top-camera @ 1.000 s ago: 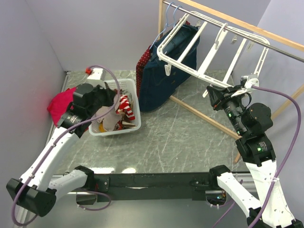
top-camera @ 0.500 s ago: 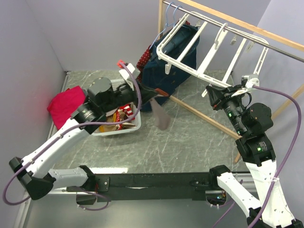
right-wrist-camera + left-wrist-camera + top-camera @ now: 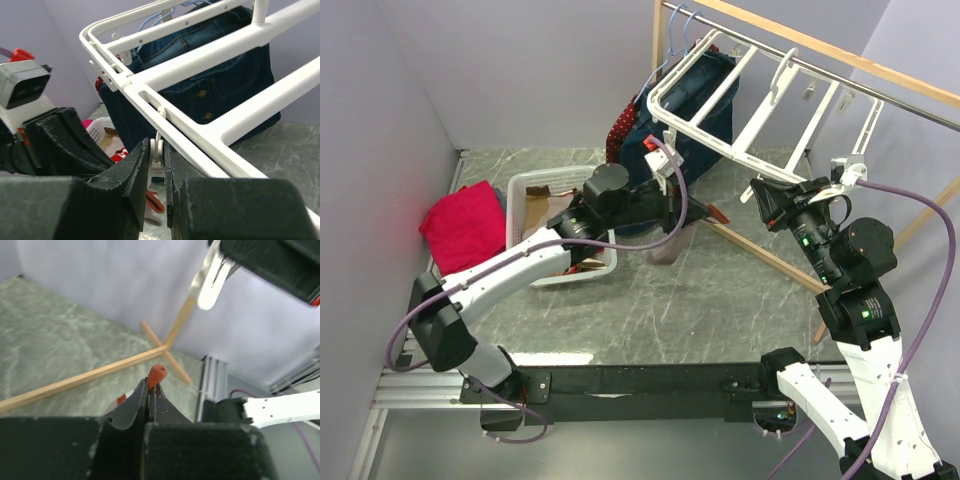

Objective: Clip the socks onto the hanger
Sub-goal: Clamp the sock onto the hanger.

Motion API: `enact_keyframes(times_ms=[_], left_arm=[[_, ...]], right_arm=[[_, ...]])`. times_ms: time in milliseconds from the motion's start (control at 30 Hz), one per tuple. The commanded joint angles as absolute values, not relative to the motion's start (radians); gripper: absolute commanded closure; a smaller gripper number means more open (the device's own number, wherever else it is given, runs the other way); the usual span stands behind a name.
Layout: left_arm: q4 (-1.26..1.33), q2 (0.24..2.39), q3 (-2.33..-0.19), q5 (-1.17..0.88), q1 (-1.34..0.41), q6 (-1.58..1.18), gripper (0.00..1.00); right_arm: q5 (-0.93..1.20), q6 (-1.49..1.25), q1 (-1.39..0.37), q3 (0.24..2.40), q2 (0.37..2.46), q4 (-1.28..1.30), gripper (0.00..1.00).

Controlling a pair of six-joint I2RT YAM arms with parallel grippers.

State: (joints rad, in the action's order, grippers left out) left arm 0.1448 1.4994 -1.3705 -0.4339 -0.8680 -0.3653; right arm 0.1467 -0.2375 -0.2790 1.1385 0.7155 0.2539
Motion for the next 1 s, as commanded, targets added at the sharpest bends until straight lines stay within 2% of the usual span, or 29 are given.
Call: enact_keyframes(times_ms=[0, 367, 967], left_arm=[[0.304, 1.528, -1.460, -0.492, -0.876, -0.457, 0.99], [0.368, 1.621, -1.543, -0.563, -0.876, -0.557, 0.99], [0.489, 1.629, -1.519, -0.675, -0.830, -0.652, 0.99]], right_arm=[[0.245, -0.238, -0.285, 1.134, 0.713, 0.196, 0.85], [0.356, -0.180, -0.284, 1.121, 0.722, 0.189, 0.86], [0.408, -0.124, -0.284, 1.112, 0.735, 0.207, 0.87]])
